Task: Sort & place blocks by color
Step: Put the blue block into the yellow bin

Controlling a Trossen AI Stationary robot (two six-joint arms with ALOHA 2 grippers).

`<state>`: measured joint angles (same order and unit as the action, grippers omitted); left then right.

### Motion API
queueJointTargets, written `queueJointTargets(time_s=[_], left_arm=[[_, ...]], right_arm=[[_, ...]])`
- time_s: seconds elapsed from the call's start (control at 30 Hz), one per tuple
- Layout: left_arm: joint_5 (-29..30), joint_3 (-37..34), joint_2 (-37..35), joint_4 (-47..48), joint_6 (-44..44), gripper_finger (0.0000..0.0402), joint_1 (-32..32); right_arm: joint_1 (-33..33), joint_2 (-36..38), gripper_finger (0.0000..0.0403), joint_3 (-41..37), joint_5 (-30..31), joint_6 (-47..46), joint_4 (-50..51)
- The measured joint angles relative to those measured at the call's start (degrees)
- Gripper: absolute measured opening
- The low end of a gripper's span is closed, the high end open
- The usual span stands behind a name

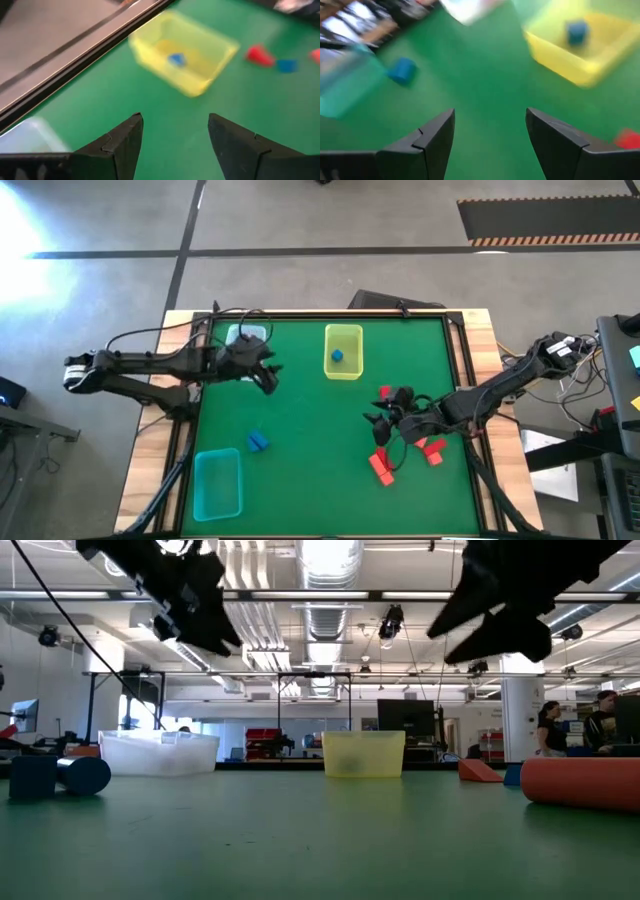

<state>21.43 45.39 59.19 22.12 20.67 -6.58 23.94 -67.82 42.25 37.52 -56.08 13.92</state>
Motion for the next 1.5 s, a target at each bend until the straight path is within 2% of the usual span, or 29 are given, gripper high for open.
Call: queueJointTargets(time_s=[0.13, 0.23, 0.3, 0.4, 0.57, 0.73, 0.97, 1.13, 1.5], left_arm=[[0.2, 0.0, 0.5, -6.1, -0.1, 0.0208, 5.1], [0.3, -0.1, 1.3, -9.1, -0.1, 0.0208, 7.8], [0.3, -0.1, 1.7, -10.3, -0.2, 0.0208, 9.1], [0.3, -0.3, 2.5, -11.9, -0.4, 0.0208, 10.2], [0.4, -0.6, 3.3, -11.8, -0.3, 0.0208, 10.5], [0.5, -0.6, 3.4, -12.0, -0.3, 0.0208, 10.5], [0.5, -0.7, 3.5, -12.0, -1.6, 0.0208, 10.5], [0.5, -0.7, 3.5, -12.7, -2.0, 0.0208, 10.5], [0.5, -0.7, 3.5, -12.7, -2.1, 0.0208, 10.5]], right_arm=[[-1.6, -1.0, 0.0232, 3.5, -3.3, -7.6, 14.7], [-2.7, -1.8, 0.0232, 5.0, -8.7, -7.4, 22.0], [-3.0, -1.8, 0.0232, 5.1, -11.7, -0.8, 25.0], [-3.0, -2.0, 0.0232, 4.9, -15.5, 15.5, 28.0], [-2.9, -2.9, 0.0227, 3.9, -16.6, 40.6, 29.3], [-3.6, -5.0, 0.0216, 3.5, -16.6, 54.6, 29.8], [-6.6, -9.5, 0.0201, 3.5, -17.2, 58.9, 29.5], [-7.9, -12.4, 0.0201, 3.5, -20.1, 61.6, 29.3], [-10.1, -16.3, 0.0201, 3.5, -21.5, 68.2, 28.6]])
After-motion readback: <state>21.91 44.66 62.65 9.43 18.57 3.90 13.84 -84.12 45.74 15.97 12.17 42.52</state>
